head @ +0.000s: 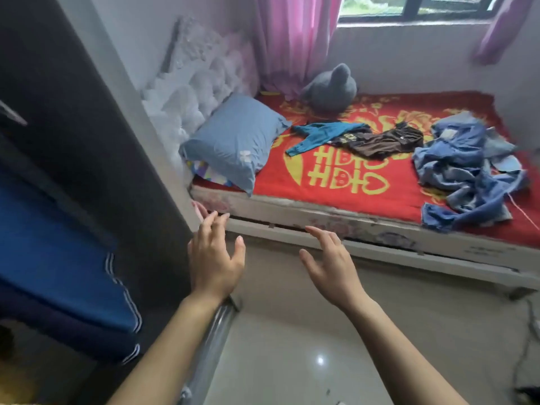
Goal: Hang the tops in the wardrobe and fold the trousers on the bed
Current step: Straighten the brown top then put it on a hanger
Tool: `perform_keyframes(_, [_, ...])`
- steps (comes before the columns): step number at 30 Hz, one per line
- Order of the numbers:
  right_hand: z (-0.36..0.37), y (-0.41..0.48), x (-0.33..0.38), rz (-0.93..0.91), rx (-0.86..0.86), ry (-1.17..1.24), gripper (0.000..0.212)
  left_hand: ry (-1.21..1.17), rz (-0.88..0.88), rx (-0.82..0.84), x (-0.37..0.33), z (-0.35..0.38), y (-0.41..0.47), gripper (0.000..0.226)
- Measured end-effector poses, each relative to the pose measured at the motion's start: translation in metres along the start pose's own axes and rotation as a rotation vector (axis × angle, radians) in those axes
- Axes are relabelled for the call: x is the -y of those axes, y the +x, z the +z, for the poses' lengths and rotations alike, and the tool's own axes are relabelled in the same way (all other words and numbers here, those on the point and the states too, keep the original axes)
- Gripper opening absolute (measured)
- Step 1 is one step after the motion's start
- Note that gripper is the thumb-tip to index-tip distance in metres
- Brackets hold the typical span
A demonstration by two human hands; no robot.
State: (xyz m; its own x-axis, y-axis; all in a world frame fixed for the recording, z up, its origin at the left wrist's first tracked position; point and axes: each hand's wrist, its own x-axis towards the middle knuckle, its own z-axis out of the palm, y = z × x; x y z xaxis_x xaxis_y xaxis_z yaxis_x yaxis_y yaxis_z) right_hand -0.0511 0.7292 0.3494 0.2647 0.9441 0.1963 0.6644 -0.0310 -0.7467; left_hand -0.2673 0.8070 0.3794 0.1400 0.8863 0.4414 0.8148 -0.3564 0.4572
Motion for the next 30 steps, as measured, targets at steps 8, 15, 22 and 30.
perform_keyframes(8, [-0.132, 0.041, -0.134, 0.212, -0.152, -0.076, 0.048, -0.021, 0.155, 0.28, -0.158, 0.15, 0.06, 0.065])
perform_keyframes(15, [-0.152, 0.119, -0.193, 0.244, -0.077, -0.085, 0.049, 0.032, 0.166, 0.401, -0.19, 0.23, 0.123, 0.073])
perform_keyframes(22, [-0.156, 0.246, -0.254, 0.295, -0.036, -0.103, 0.063, 0.003, 0.101, 0.493, -0.19, 0.329, 0.241, 0.071])
perform_keyframes(30, [-0.179, 0.398, -0.323, 0.496, -0.016, -0.166, 0.073, -0.004, 0.103, 0.699, -0.216, 0.446, 0.38, 0.073])
